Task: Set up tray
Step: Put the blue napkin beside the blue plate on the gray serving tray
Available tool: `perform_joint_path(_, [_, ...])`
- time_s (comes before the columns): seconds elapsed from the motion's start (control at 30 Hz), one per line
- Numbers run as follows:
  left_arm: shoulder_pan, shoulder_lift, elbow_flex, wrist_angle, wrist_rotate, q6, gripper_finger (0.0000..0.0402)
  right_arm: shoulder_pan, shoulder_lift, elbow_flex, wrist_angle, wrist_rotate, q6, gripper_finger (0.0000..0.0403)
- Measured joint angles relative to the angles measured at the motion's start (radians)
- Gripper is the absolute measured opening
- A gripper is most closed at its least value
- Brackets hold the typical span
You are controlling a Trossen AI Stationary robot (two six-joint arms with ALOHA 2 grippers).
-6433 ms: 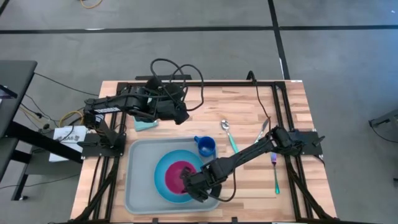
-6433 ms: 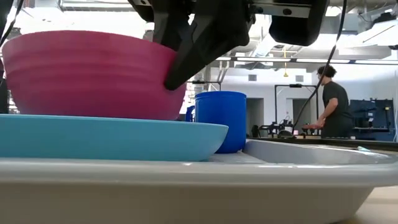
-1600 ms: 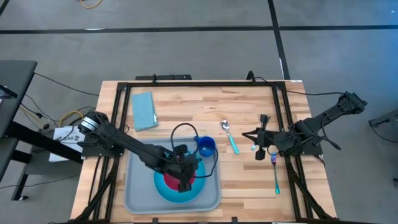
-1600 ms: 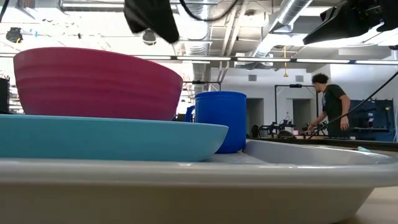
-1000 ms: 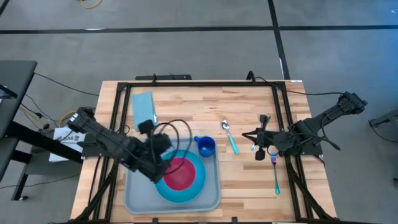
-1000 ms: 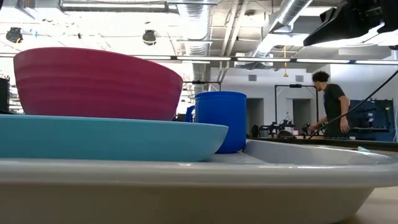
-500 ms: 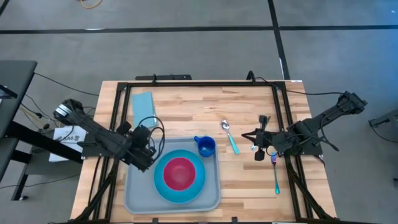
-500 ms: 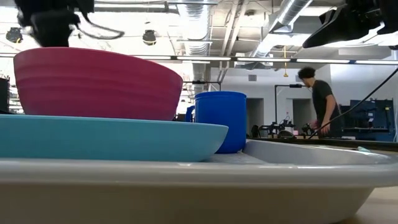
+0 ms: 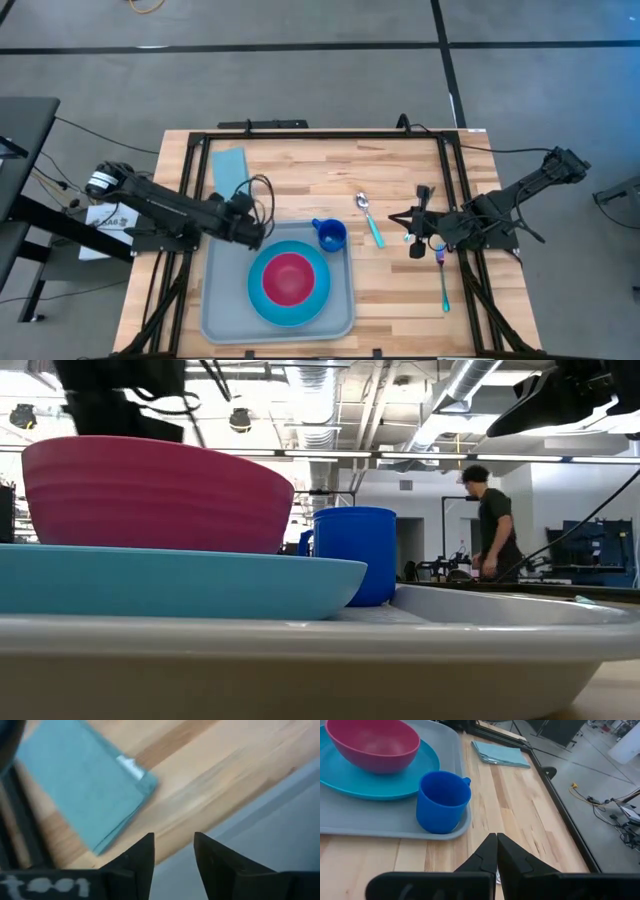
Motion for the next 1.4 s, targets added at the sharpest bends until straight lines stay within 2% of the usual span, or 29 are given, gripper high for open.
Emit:
perform_joint_path(0.23, [0.183, 0.0, -0.096, 0.254, 0.024, 0.105, 0.013, 0.0, 0.0, 0.0, 0.0, -0.001, 0.0, 0.0001])
perform_joint_path(0.5, [0.321, 0.0, -0.218, 0.415, 0.05, 0.16, 0.013, 0.0, 0.0, 0.0, 0.0, -0.001, 0.0, 0.0001])
perform_joint_path(0.7, [0.349, 0.001, -0.301, 0.563, 0.052, 0.183, 0.0127, 0.0, 0.0, 0.0, 0.0, -0.003, 0.0, 0.0001])
perform_joint_path(0.93, [0.359, 0.001, -0.35, 0.575, 0.039, 0.166, 0.0117, 0.0, 0.0, 0.0, 0.0, -0.003, 0.0, 0.0001])
perform_joint_path(1.17, [0.359, 0.075, -0.379, 0.629, -0.043, 0.147, 0.0107, 0.0, 0.0, 0.0, 0.001, -0.003, 0.0, 0.0001])
perform_joint_path(1.3, [0.358, 0.107, -0.379, 0.638, -0.082, 0.146, 0.0081, 0.0, 0.0, 0.0, 0.002, -0.002, 0.0, 0.0001])
perform_joint_path(1.4, [0.359, 0.107, -0.38, 0.634, -0.091, 0.147, 0.0038, 0.0, 0.0, 0.0, 0.002, -0.002, 0.0, 0.0001])
